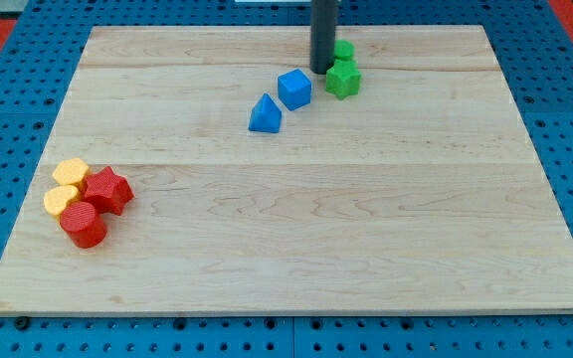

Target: Separate the green star from the green circle

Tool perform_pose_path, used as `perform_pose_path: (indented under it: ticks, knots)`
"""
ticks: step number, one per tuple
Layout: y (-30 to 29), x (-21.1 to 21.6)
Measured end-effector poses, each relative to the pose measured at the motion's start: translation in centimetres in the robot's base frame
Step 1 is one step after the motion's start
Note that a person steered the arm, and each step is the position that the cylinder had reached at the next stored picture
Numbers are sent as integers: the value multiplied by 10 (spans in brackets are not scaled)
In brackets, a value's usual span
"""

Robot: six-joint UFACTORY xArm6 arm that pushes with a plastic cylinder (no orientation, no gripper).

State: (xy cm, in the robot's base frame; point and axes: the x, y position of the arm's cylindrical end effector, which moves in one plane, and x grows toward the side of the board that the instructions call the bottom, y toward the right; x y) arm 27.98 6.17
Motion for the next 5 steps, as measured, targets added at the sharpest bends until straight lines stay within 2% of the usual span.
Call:
perform_pose_path:
  ticks: [1, 2, 3, 4, 5]
  knots:
    - [33, 22]
    - [24, 45]
    - [24, 45]
    - [73, 81]
    - [84, 92]
